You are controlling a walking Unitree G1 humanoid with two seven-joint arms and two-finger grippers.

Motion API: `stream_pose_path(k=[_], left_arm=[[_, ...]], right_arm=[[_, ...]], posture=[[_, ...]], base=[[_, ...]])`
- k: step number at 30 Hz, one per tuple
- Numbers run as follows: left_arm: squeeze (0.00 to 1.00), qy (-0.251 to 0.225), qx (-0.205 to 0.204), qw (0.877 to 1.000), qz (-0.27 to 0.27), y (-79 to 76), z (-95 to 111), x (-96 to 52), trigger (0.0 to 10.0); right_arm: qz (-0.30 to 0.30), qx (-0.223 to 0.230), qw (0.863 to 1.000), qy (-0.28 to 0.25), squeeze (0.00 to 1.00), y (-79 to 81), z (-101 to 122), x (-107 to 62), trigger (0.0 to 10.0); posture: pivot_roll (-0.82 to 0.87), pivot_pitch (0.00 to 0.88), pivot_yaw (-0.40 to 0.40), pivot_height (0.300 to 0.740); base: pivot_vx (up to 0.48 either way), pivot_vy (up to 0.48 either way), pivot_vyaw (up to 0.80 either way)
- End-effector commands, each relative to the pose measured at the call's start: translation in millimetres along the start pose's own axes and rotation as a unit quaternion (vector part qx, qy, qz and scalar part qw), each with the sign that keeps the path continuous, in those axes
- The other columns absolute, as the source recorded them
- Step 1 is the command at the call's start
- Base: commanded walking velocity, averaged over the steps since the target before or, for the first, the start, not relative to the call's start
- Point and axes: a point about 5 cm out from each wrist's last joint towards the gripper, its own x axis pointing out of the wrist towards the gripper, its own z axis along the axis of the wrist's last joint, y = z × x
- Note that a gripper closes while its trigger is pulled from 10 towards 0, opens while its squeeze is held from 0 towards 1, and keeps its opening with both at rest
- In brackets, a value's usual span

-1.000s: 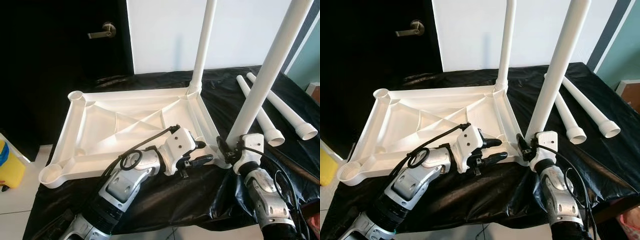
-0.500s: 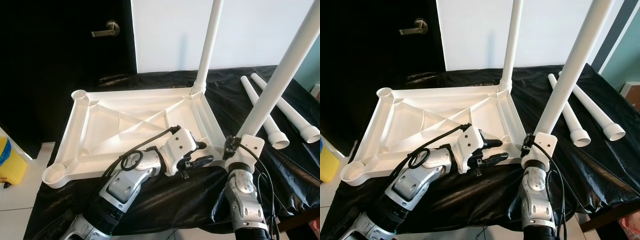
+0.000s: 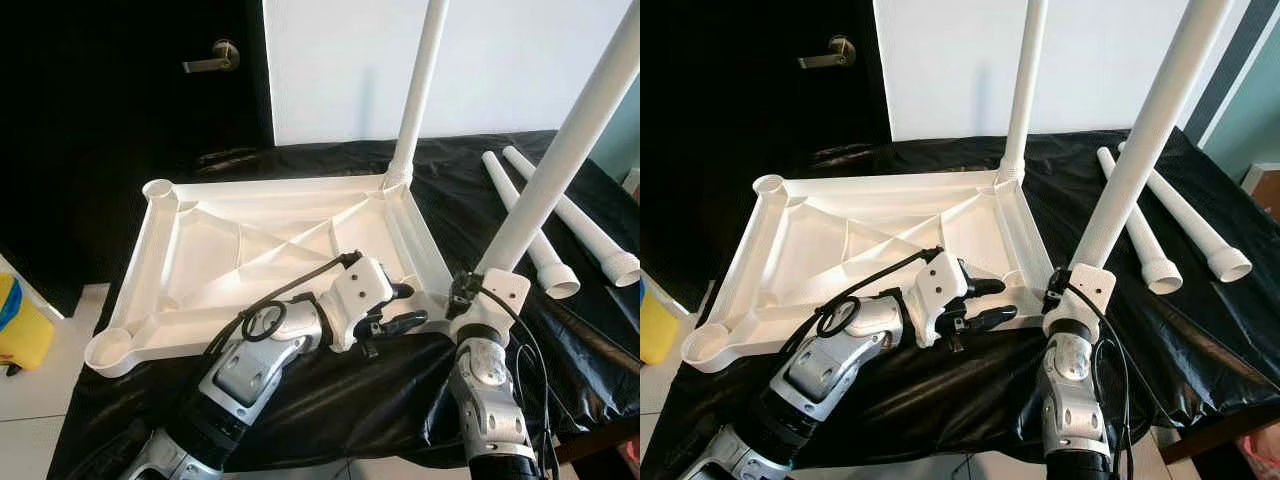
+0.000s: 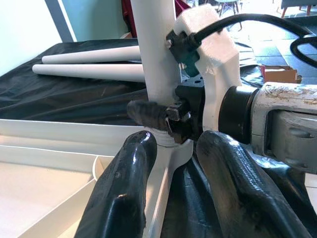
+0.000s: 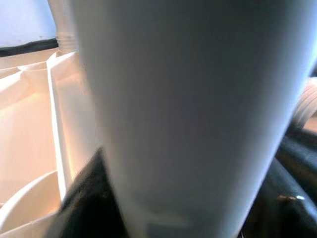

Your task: Building children table

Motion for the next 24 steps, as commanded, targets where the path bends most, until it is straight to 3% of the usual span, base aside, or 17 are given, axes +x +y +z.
stream_pose_path(k=[1, 7, 20, 21, 22, 24], left_arm=[[0.0, -0.001, 0.002, 1.0, -0.008, -0.7, 1.6, -0.5, 10.0], [0.0, -0.002, 0.003, 1.0, -0.008, -0.8, 1.7, -0.6, 10.0], [0.0, -0.001, 0.003, 1.0, -0.011, -1.5, 0.9, -0.3, 10.0], [0.0, -0.001, 0.004, 1.0, -0.012, -1.4, 0.9, -0.3, 10.0], [0.0, -0.001, 0.005, 1.0, -0.014, -1.1, 0.9, 0.0, 10.0], [0.0, -0.001, 0.005, 1.0, -0.015, -1.0, 0.9, 0.1, 10.0]], right_arm=[[-0.008, 0.001, 1.0, 0.02, 1.0, -5.0, -7.7, -0.8, 10.0], [-0.005, -0.006, 1.0, 0.006, 1.0, -6.4, -1.7, 0.9, 10.0], [0.124, -0.013, 0.992, -0.029, 1.0, -22.0, 8.5, 7.2, 10.0], [0.156, -0.015, 0.987, -0.03, 1.0, -23.1, 9.1, 8.1, 10.0], [0.189, -0.02, 0.981, -0.032, 0.44, -23.4, 9.8, 9.3, 10.0], [0.21, -0.024, 0.977, -0.032, 0.44, -23.5, 10.3, 10.0, 10.0]], posture=[[-0.04, 0.0, -0.014, 0.74], [-0.04, 0.0, -0.019, 0.74], [-0.05, 0.0, -0.012, 0.74], [-0.05, 0.0, -0.009, 0.74], [-0.05, 0.0, -0.006, 0.74], [-0.05, 0.0, -0.006, 0.74]], base=[[0.0, 0.0, 0.0], [0.0, 0.0, 0.0], [0.0, 0.0, 0.0], [0.0, 0.0, 0.0], [0.0, 0.0, 0.0], [0.0, 0.0, 0.0]])
